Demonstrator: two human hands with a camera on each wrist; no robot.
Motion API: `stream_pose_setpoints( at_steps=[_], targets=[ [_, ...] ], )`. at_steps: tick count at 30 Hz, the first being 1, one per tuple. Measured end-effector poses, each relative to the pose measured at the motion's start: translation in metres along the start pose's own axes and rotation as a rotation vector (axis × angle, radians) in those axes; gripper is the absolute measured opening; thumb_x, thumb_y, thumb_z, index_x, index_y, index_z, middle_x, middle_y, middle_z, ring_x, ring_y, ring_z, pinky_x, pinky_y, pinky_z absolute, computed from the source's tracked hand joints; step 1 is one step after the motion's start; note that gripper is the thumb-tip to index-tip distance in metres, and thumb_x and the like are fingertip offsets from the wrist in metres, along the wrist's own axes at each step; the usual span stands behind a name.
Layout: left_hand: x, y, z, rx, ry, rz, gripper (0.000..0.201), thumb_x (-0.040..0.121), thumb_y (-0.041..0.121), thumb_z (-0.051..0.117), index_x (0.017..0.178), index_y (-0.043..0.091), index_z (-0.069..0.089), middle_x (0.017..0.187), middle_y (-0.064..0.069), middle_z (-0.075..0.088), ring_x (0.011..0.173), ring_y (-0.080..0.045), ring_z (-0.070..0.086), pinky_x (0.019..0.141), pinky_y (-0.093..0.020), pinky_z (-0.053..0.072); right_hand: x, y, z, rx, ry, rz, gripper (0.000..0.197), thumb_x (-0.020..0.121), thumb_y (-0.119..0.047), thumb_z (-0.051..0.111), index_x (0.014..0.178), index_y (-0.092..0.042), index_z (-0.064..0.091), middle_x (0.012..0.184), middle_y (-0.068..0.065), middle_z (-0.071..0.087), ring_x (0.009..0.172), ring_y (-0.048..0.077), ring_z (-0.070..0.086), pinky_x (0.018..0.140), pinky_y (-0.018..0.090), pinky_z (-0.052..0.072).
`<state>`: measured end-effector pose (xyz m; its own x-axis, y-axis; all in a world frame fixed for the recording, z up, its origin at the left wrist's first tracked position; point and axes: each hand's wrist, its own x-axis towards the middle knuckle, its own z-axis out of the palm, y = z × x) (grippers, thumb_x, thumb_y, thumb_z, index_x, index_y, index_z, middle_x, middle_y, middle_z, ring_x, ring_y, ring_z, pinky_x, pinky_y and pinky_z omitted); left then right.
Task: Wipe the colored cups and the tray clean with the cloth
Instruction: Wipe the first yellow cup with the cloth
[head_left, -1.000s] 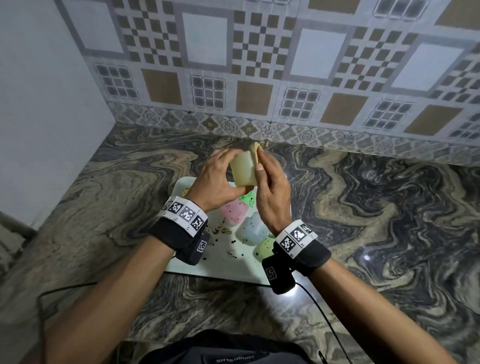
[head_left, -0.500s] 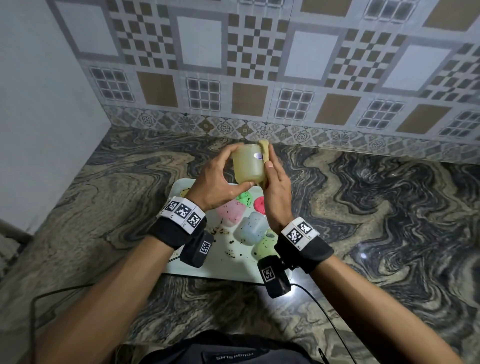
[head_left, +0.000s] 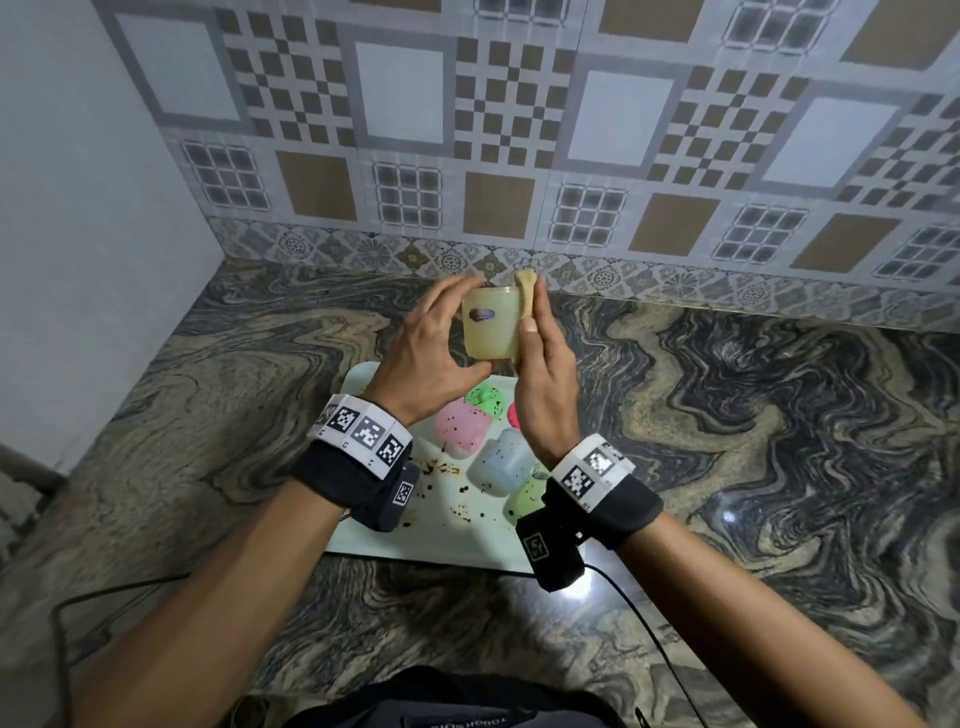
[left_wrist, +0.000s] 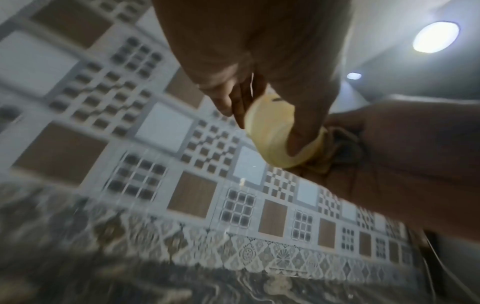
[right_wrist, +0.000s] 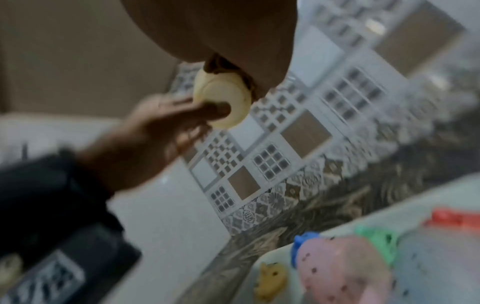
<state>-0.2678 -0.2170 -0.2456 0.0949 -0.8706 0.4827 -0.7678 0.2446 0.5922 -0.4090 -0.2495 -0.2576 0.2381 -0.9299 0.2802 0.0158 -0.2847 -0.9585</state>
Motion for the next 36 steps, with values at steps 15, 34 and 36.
stream_pose_setpoints(
  at_steps=[15,34,36],
  targets=[
    [0.007,0.009,-0.017,-0.011,-0.026,0.031,0.089,0.064,0.027,0.081,0.143,0.015,0.042,0.135,-0.003,0.054,0.119,-0.015,0.053,0.103,-0.037,0.046,0.005,-0.009,0.001,0.234,0.030,0.045,0.045,0.106,-0.020,0.037,0.151,-0.015,0.043,0.153,-0.010,0.042,0.132,-0.002,0.049,0.104,0.025,0.046],
    [0.016,0.004,-0.011,0.113,0.026,0.048,0.102,0.063,0.012,0.085,0.150,0.020,0.033,0.130,-0.010,0.052,0.116,-0.021,0.054,0.100,-0.036,0.048,0.010,0.006,0.008,0.061,0.044,-0.017,0.050,0.102,-0.031,0.043,0.150,-0.017,0.040,0.159,0.001,0.037,0.145,0.010,0.036,0.120,0.045,0.033],
    [0.016,0.000,-0.007,0.143,0.035,0.033,0.103,0.063,0.009,0.085,0.150,0.024,0.032,0.128,-0.011,0.056,0.111,-0.024,0.058,0.096,-0.035,0.052,0.015,0.009,0.009,0.015,0.029,-0.062,0.047,0.102,-0.031,0.044,0.147,-0.016,0.040,0.157,0.004,0.039,0.142,0.013,0.041,0.117,0.045,0.036]
  ],
)
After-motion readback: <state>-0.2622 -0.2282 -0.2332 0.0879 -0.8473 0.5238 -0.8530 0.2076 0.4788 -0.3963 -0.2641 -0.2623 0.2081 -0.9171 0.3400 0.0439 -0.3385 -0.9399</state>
